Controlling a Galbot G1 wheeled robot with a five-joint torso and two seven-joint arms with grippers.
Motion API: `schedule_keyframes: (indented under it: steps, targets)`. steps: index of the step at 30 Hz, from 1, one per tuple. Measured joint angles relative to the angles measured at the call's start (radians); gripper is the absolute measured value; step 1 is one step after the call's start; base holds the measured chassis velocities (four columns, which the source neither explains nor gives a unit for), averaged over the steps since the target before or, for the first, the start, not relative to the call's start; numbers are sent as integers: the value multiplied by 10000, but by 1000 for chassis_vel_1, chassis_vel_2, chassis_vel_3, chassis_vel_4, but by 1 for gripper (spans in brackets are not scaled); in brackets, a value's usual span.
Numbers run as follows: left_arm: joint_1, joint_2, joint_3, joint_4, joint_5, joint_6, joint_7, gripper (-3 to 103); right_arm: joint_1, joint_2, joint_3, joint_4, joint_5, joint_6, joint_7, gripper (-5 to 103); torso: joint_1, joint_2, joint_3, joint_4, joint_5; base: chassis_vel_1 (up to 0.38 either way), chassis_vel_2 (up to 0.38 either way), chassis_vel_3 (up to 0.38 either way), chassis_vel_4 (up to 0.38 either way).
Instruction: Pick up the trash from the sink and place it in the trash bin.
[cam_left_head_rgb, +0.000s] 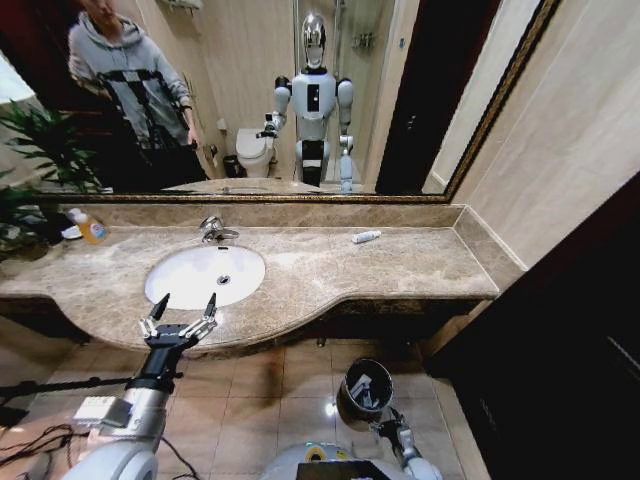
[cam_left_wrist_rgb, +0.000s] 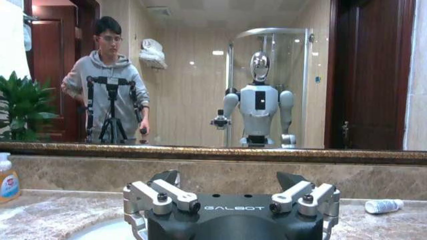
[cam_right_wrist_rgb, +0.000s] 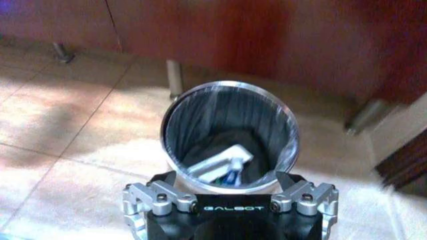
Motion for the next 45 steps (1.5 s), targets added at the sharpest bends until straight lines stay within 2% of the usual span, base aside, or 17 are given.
schedule_keyframes:
  steps: [3, 7, 11, 12, 14, 16, 17, 19, 23, 27, 28, 34, 36, 37, 41, 44, 45]
  targets:
    - [0, 0, 0, 0, 0, -1, 0, 100, -387, -98, 61, 719, -444, 463, 435, 97, 0, 0, 0, 1, 0, 0, 0, 0, 0]
    - [0, 0, 0, 0, 0, 0, 0, 100, -1010, -255, 113, 1917, -654, 550, 807, 99, 0, 1, 0, 0, 1, 0, 0, 0, 0]
    - [0, 0, 0, 0, 0, 0, 0, 100, -1966, -526, 224, 4090, -263, 102, 878, 100, 0, 1, 0, -1, -1, 0, 0, 0, 0]
    - [0, 0, 0, 0, 0, 0, 0, 100, -1966, -526, 224, 4090, -263, 102, 878, 100, 0, 1, 0, -1, -1, 0, 0, 0, 0]
    - [0, 0, 0, 0, 0, 0, 1, 100, -2736, -701, 276, 5861, 354, -387, 913, 100, 0, 1, 0, 1, -2, 0, 0, 0, 0]
    - [0, 0, 0, 0, 0, 0, -2, 100, -3008, -754, 296, 6391, 495, -518, 915, 100, 0, 1, 0, 1, -2, 0, 0, 0, 0]
    - [0, 0, -1, 0, 0, 0, -1, 100, -3515, -816, 355, 7415, 763, -720, 918, 100, 0, 1, 0, -1, 1, 0, 0, 0, 0]
    - [0, 0, 0, 0, 0, 0, -1, 100, -3754, -829, 396, 7961, 893, -814, 924, 100, 0, 1, 0, -1, 1, 0, 0, 0, 0]
    - [0, 0, 0, 0, 0, 0, -1, 100, -4860, -833, 708, 10851, 1414, -1308, 1097, 100, 0, 1, 0, 0, 1, 0, 0, 0, 0]
    - [0, 0, 0, 0, 0, 0, -1, 100, -5208, -838, 860, 12142, 1504, -1482, 1112, 100, 0, 1, -1, 0, -3, 0, 0, 0, 0]
    - [0, 0, 0, 0, 0, 0, 0, 100, -5357, -857, 928, 13018, 1656, -1712, 1106, 100, -1, 1, 0, -1, -4, 0, 0, 0, 0]
    - [0, 0, 0, 0, 0, 0, 0, 100, -4455, -1042, 849, 14560, 2205, -2586, 958, 100, -1, 1, 0, -1, -1, 0, 0, 0, 0]
    - [0, 0, 0, 0, 0, 0, 0, 100, -3835, -1244, 684, 14770, 2614, -3087, 945, 100, 0, 1, 0, 0, -1, 0, 0, 0, 0]
    - [0, 0, 0, 0, 0, 0, 0, 100, -3128, -1544, 471, 14801, 3181, -3640, 967, 100, 0, 1, 1, 0, 0, 0, 0, 0, 0]
    - [0, 0, 0, 0, 0, 0, 1, 100, -1576, -2204, 10, 14154, 3988, -4382, 1026, 100, 0, 0, 1, 1, 0, 0, 0, 0, 0]
    - [0, -1, 0, 0, 0, 0, 0, 100, -139, -2568, -458, 13108, 4213, -4624, 1076, 100, 0, -1, 2, -1, 0, 0, 0, 0, 0]
    - [0, -1, 0, 0, 0, 0, 0, 100, -139, -2568, -458, 13108, 4213, -4624, 1076, 100, 0, -1, 2, -1, 0, 0, 0, 0, 0]
